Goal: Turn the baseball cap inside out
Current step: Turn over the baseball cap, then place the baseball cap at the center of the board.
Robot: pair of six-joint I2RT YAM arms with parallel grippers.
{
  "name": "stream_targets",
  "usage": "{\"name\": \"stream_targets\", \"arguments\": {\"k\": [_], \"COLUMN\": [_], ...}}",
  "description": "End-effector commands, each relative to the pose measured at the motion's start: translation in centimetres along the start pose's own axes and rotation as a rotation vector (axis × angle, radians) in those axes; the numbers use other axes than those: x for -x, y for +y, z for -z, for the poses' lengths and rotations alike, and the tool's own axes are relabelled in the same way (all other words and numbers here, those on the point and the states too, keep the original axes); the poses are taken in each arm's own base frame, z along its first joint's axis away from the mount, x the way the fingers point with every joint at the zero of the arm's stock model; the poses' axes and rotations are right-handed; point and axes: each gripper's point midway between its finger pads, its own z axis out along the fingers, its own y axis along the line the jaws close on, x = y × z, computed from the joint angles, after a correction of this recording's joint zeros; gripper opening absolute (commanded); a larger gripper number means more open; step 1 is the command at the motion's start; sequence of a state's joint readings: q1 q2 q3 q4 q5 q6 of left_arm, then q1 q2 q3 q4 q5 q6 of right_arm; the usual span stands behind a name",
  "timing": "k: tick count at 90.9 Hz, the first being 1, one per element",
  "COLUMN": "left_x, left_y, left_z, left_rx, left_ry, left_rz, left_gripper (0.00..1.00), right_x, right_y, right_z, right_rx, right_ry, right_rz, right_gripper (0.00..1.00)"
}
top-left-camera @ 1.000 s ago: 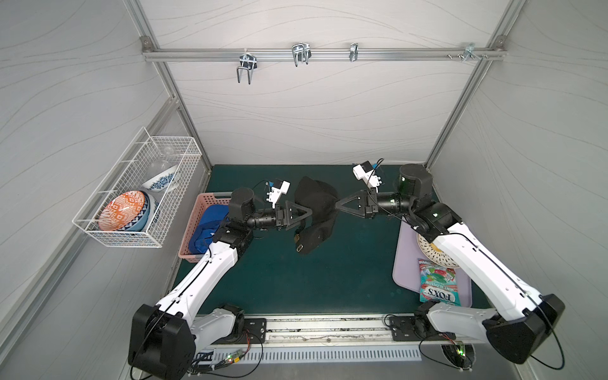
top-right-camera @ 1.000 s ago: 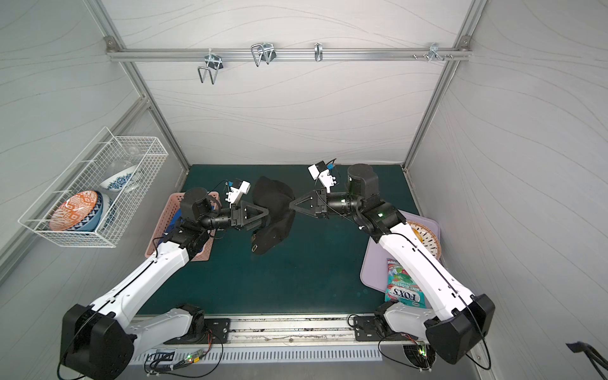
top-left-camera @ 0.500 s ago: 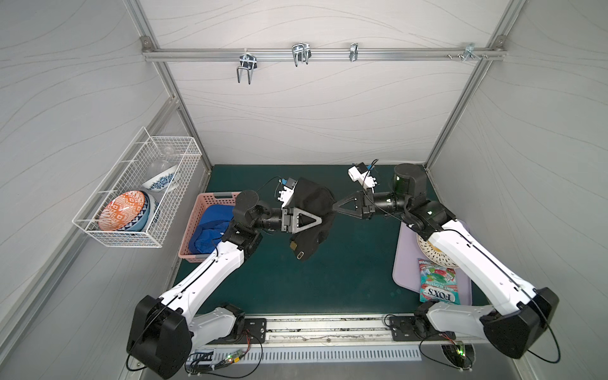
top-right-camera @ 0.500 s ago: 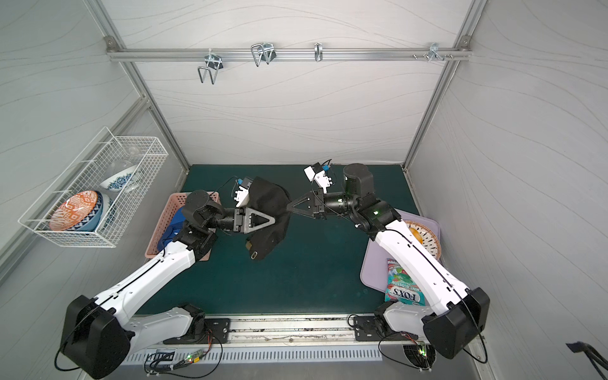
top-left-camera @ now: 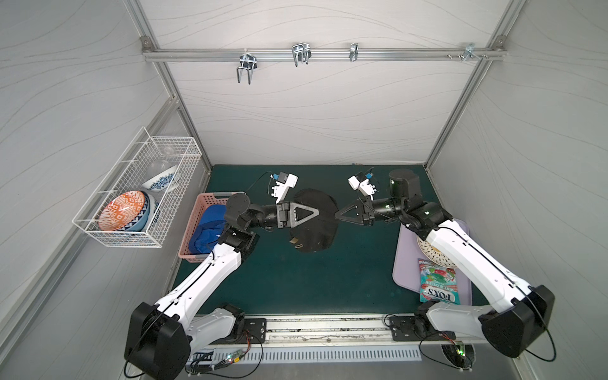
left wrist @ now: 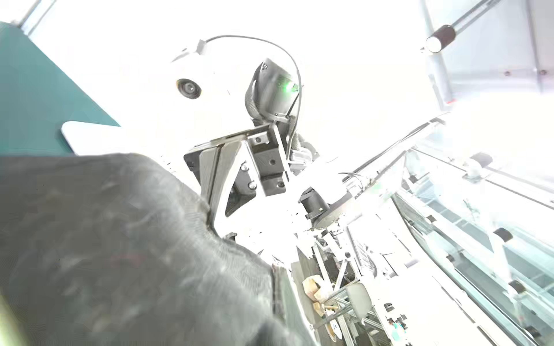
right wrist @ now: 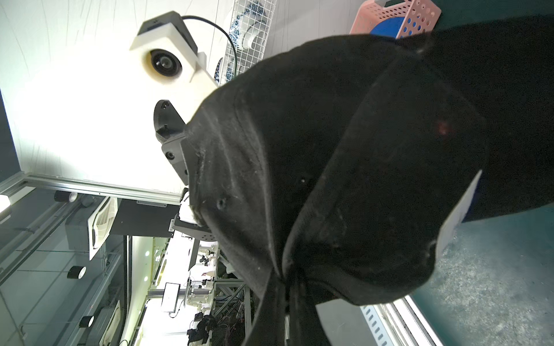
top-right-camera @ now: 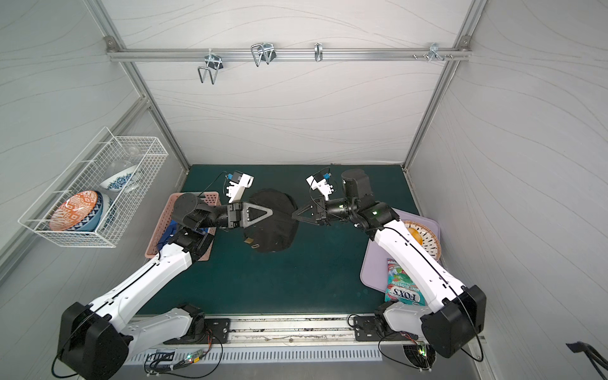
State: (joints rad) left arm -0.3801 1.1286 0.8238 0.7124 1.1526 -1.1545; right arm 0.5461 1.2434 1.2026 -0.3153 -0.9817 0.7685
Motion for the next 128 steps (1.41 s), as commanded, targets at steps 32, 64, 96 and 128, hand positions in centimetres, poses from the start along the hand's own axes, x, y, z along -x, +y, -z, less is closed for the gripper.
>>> {"name": "stream_targets", "arguments": {"k": [32,64,96,128], "left_x": [1.3,-0.6,-1.0,-1.2], "left_y": [-3.1,-3.8,-3.5,-3.6], "left_z": [-0.1,-0.7,-1.1,-1.1], "left_rx": [-0.045,-0.067,-0.064,-0.073], "left_ry": [0.006,0.153,0.207,0.226], "left_rz": [-0.112,-0.036,-0.024,-0.015], "left_gripper": [0.0,0.0,0.0,0.0], "right_x": [-1.3,-4.3,-4.3,-5.1], "right_y": [0.0,1.3,2.0,1.6], "right_z": [3.6,-1.0,-0.6,-0.7], "right_rx": [-0.122,-0.177,-0.174,-0.156], "right_ry": [-0.206,-0.209,-0.233,-0.206], "right_rz": [0.448,1.069,1.107,1.046], "right_gripper": [0.92,0.85,0.62,0.24]}}
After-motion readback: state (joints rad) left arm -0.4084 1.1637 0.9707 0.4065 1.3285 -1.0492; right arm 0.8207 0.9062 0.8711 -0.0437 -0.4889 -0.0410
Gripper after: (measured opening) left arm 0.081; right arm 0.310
